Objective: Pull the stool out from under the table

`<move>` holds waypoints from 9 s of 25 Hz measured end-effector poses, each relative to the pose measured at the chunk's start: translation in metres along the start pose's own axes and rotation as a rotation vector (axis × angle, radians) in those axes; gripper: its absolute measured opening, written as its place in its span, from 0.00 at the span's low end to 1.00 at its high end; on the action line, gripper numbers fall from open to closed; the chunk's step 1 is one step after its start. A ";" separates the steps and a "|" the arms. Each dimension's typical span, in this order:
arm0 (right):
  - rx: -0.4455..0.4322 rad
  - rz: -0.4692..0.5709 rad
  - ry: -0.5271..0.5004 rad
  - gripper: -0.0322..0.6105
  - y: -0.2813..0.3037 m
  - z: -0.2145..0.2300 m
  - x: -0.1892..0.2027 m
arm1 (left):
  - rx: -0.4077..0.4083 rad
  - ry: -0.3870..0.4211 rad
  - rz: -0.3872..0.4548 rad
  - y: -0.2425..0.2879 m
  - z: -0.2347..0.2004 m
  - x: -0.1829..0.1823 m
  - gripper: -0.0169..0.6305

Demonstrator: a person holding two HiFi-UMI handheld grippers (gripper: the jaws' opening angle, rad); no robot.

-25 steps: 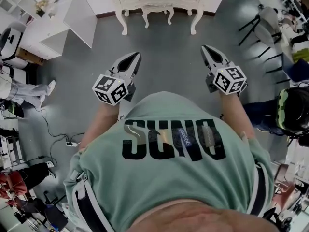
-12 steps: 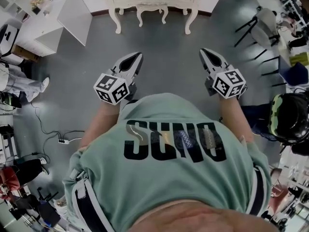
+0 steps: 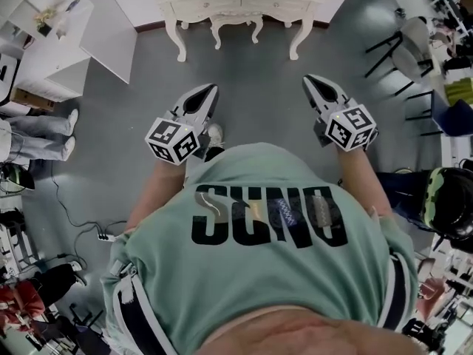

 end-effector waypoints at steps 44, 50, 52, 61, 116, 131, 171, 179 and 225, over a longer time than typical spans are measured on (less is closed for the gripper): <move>-0.061 -0.051 0.050 0.03 0.527 0.245 -0.096 | -0.050 -0.032 -0.157 0.281 -0.479 -0.102 0.02; -0.014 -0.069 0.054 0.03 0.567 0.229 -0.083 | -0.083 -0.077 -0.214 0.273 -0.542 -0.076 0.02; -0.008 -0.082 0.051 0.03 0.581 0.235 -0.071 | -0.104 -0.102 -0.221 0.280 -0.559 -0.058 0.02; 0.005 -0.122 0.079 0.03 0.623 0.277 0.015 | -0.184 -0.108 -0.325 0.324 -0.620 0.041 0.02; 0.083 -0.221 0.163 0.03 0.691 0.336 0.408 | -0.373 -0.022 -0.741 0.475 -0.950 0.489 0.47; 0.026 -0.246 0.204 0.03 0.678 0.308 0.401 | -0.351 -0.074 -0.781 0.435 -0.899 0.508 0.46; 0.031 -0.229 0.164 0.03 0.646 0.274 0.350 | -0.272 -0.113 -0.896 0.316 -0.766 0.548 0.45; 0.024 -0.221 0.154 0.03 0.639 0.259 0.344 | -0.240 -0.117 -0.917 0.280 -0.727 0.557 0.44; 0.032 -0.235 0.094 0.03 0.648 0.236 0.268 | -0.194 -0.216 -0.924 0.176 -0.648 0.498 0.52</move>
Point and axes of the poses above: the fingertips, and each gripper's own axes: y forward along the fingers, z to its right, x out of its underside, the point moved 9 cm from there along -y, backward along the fingers, and after that the axes turned 9 degrees about x, right-handed, at the moved point
